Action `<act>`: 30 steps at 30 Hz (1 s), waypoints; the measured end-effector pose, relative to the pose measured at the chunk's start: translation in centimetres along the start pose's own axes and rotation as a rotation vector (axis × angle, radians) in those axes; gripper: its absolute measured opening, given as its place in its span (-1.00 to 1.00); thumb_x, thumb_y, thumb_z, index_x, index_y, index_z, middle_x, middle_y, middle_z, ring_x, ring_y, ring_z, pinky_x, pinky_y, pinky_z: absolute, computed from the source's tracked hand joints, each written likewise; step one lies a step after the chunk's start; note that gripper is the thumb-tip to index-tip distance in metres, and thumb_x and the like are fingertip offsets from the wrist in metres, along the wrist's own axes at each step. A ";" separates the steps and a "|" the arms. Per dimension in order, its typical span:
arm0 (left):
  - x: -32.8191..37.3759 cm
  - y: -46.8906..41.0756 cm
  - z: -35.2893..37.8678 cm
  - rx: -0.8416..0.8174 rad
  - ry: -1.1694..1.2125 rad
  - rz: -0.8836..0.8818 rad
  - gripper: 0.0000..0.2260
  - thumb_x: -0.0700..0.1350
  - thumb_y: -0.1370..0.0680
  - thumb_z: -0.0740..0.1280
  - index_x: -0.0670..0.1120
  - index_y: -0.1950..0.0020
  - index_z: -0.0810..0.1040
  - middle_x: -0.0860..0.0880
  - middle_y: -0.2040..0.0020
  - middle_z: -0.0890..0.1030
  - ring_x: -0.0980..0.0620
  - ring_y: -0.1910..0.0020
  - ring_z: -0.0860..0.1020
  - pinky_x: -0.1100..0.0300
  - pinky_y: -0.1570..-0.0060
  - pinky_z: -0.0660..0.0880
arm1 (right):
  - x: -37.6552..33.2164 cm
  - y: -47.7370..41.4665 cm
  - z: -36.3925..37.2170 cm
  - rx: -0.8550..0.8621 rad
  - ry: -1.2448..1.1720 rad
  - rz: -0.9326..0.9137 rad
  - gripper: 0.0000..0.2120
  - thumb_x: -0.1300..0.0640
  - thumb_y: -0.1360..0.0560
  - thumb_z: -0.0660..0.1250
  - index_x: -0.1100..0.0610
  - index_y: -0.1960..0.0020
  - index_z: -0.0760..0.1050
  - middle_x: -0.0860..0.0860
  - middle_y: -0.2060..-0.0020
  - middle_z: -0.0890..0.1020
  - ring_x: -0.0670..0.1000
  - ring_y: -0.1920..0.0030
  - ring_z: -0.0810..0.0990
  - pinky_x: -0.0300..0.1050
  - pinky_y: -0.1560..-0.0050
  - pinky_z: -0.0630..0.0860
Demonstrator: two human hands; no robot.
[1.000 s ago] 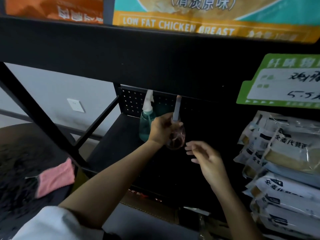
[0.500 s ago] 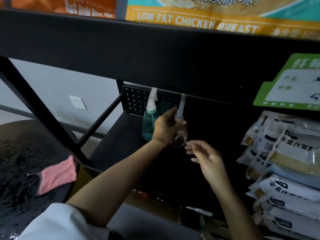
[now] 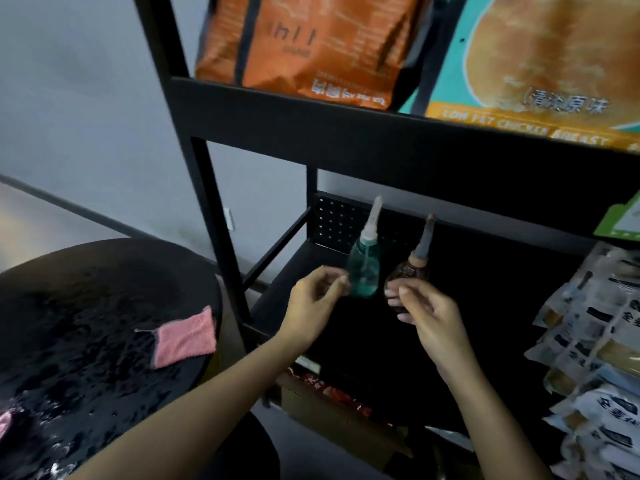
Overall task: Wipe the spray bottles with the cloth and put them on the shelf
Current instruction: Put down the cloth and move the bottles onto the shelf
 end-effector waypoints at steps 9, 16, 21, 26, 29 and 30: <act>-0.4 6.2 -15.1 0.195 -0.029 -0.041 -0.89 -0.19 -0.60 0.29 -0.12 0.00 0.63 -0.03 0.18 0.68 0.16 0.19 0.63 0.31 0.12 0.52 | -4.4 2.5 13.9 -0.250 -0.039 -0.072 -0.81 0.20 -0.61 0.22 0.08 0.03 0.60 -0.05 0.14 0.69 -0.19 0.13 0.64 -0.33 0.18 0.52; -1.7 12.8 -27.9 0.400 -0.095 -0.116 -0.89 -0.15 -0.59 0.32 -0.06 0.06 0.63 -0.02 0.22 0.68 0.11 0.21 0.64 0.29 0.16 0.52 | -6.5 5.6 26.2 -0.434 -0.088 -0.102 -0.82 0.23 -0.60 0.23 0.08 0.03 0.59 -0.06 0.15 0.69 -0.22 0.15 0.64 -0.33 0.19 0.52; -3.2 17.8 -34.8 0.519 -0.138 -0.162 -0.89 -0.12 -0.60 0.31 -0.06 0.04 0.63 0.00 0.22 0.69 0.11 0.20 0.65 0.29 0.16 0.49 | -7.6 8.5 34.0 -0.568 -0.124 -0.131 -0.81 0.27 -0.59 0.23 0.11 0.03 0.60 0.00 0.13 0.69 -0.17 0.14 0.65 -0.37 0.14 0.50; -4.7 22.4 -40.1 0.618 -0.173 -0.214 -0.89 -0.12 -0.61 0.30 -0.05 0.02 0.63 0.00 0.21 0.70 0.07 0.17 0.66 0.16 0.08 0.56 | -7.6 11.2 40.5 -0.695 -0.092 -0.125 -0.82 0.22 -0.60 0.23 0.07 0.01 0.61 -0.03 0.12 0.69 -0.16 0.11 0.64 -0.27 0.13 0.53; -5.8 24.8 -42.6 0.684 -0.172 -0.244 -0.89 -0.13 -0.60 0.30 -0.08 0.01 0.63 -0.03 0.19 0.70 0.08 0.17 0.66 0.20 0.07 0.56 | -7.4 12.4 43.6 -0.738 -0.081 -0.131 -0.82 0.21 -0.61 0.23 0.06 0.00 0.61 -0.03 0.12 0.69 -0.16 0.11 0.65 -0.25 0.13 0.54; -6.2 25.5 -43.4 0.703 -0.162 -0.255 -0.89 -0.14 -0.60 0.31 -0.09 0.01 0.63 -0.03 0.18 0.70 0.08 0.16 0.66 0.19 0.05 0.57 | -7.2 12.8 44.6 -0.753 -0.078 -0.127 -0.82 0.21 -0.61 0.23 0.06 0.00 0.60 -0.03 0.12 0.69 -0.16 0.10 0.65 -0.24 0.13 0.54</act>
Point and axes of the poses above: each hand's wrist, its own y-axis away from the middle knuckle, its own z-axis out of the palm, x = y × z, the point moved 9 cm from there along -y, towards the middle knuckle
